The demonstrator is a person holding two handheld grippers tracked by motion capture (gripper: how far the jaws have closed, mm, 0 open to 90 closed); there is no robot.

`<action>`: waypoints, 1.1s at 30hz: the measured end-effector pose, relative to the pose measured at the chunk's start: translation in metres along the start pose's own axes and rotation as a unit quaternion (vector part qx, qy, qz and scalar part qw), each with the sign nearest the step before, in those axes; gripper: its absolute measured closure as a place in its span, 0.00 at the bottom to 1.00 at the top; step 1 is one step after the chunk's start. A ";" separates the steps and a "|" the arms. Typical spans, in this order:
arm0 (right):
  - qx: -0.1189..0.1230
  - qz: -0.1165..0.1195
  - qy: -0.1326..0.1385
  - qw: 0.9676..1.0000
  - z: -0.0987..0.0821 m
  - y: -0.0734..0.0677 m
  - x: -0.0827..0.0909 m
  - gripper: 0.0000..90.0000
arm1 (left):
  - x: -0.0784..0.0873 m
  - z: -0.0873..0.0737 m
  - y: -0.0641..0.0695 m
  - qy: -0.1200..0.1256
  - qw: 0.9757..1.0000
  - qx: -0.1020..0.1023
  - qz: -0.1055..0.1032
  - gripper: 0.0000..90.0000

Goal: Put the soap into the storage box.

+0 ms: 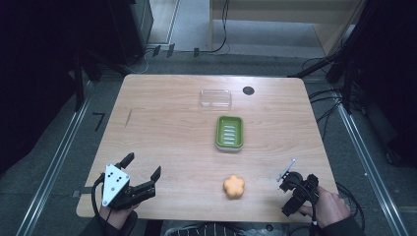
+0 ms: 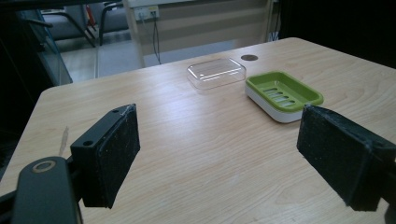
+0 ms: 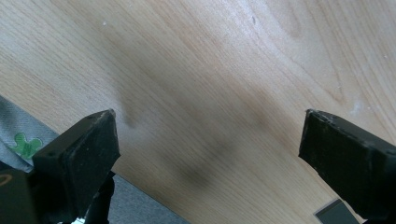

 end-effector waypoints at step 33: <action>0.057 -0.011 0.056 0.997 0.047 -0.008 0.012 0.04 | 0.000 -0.001 -0.001 -0.003 1.000 -0.001 -0.004 0.15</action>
Point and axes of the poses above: each handheld gripper's, and its own axes: x roughly backward along the jaws, z roughly out of its top, y roughly to its right, the point moved 7 cm from there along -x, roughly forward along the jaws, and after that the axes turned 6 degrees about -y, right-handed, at the moved point
